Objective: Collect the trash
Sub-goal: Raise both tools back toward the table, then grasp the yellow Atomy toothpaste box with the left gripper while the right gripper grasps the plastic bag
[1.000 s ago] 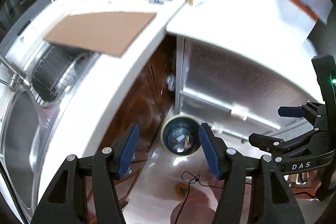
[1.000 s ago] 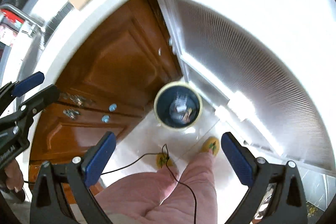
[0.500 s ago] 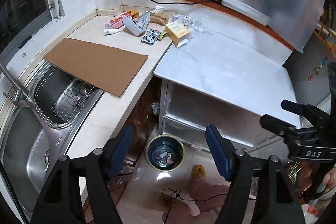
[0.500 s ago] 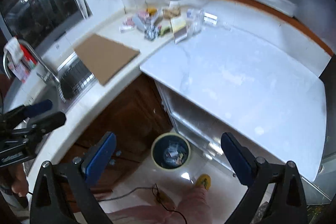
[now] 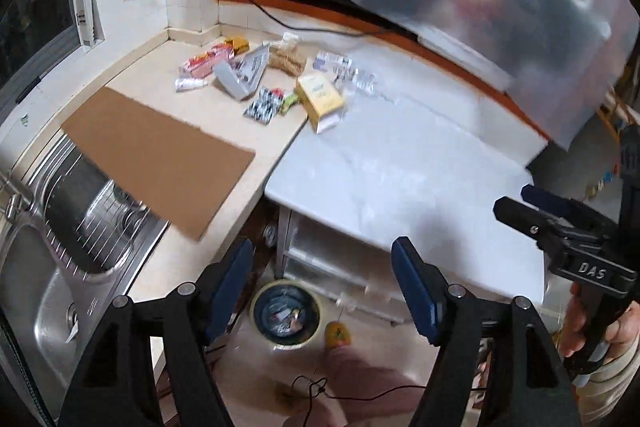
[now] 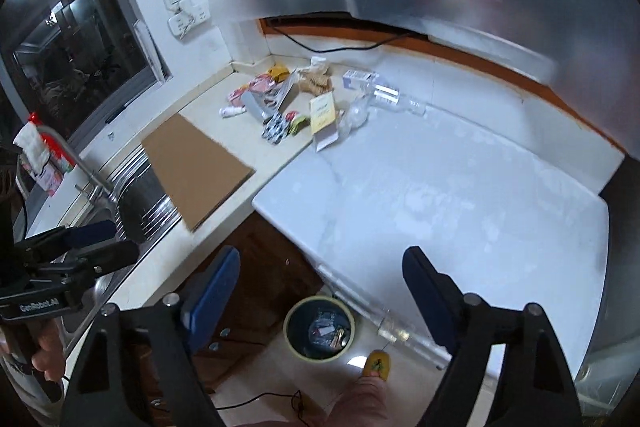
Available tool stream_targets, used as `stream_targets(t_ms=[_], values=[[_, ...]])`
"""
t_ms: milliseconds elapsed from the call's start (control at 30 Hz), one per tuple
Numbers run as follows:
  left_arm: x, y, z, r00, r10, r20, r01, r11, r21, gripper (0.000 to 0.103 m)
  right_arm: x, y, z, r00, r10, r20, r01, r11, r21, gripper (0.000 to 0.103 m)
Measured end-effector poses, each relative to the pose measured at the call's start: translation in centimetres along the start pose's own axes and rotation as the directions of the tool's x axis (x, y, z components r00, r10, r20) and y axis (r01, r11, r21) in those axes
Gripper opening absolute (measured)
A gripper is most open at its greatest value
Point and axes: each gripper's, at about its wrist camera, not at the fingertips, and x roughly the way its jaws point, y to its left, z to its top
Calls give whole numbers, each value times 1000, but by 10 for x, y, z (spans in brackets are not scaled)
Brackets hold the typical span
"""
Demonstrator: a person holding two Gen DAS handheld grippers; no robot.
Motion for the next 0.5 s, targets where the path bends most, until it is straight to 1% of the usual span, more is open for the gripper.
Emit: stream_targets(t_ms=[100, 200, 333, 400, 500], values=[[17, -5, 30, 1000, 6, 5, -6, 999, -37, 70, 20, -17, 27, 1000, 10, -17, -10, 1000, -3, 83], [46, -12, 62, 1000, -11, -18, 10, 997, -78, 70, 46, -33, 54, 998, 19, -53, -20, 1000, -2, 81], [92, -23, 103, 999, 0, -35, -4, 994, -111, 70, 90, -58, 90, 993, 58, -104, -57, 998, 9, 74], [122, -27, 121, 998, 11, -55, -19, 991, -136, 70, 115, -70, 106, 989, 78, -127, -76, 997, 19, 74], [167, -29, 144, 995, 0, -95, -17, 983, -180, 70, 158, -88, 128, 979, 114, -166, -109, 993, 42, 74]])
